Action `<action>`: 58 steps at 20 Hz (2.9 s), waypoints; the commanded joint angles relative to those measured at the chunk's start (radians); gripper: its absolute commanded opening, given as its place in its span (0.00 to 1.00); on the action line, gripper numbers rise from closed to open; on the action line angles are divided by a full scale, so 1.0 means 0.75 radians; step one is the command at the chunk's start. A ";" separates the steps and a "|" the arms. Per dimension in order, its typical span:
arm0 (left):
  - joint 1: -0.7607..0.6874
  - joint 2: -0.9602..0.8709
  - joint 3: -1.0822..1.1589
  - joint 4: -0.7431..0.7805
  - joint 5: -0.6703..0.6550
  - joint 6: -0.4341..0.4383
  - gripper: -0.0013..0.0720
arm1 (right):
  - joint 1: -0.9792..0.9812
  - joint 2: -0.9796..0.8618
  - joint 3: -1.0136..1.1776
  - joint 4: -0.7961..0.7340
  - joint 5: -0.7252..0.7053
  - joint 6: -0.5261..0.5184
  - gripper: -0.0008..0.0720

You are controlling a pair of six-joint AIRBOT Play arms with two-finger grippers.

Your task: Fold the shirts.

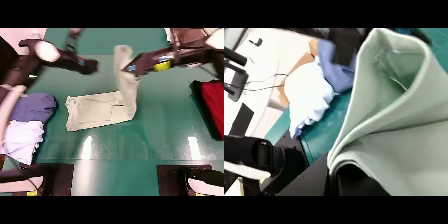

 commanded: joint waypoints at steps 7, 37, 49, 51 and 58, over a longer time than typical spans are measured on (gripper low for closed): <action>0.330 0.404 0.002 0.247 -0.112 0.003 0.05 | 0.486 -0.341 -0.005 -0.101 -0.378 -0.139 0.64; 0.132 0.399 -0.003 0.185 -0.200 0.004 0.05 | -0.096 -0.537 -0.101 -0.086 -0.147 0.011 0.03; -0.138 0.399 -0.003 0.181 -0.091 0.002 0.05 | -1.177 -0.018 -0.102 -0.465 -0.166 0.129 0.03; -0.147 0.399 -0.003 0.179 -0.092 -0.002 0.05 | -1.318 -0.017 -0.101 -0.465 -0.193 0.128 0.03; -0.147 0.399 -0.003 0.164 -0.095 -0.002 0.05 | -1.472 -0.038 -0.019 -0.458 -0.259 0.109 0.03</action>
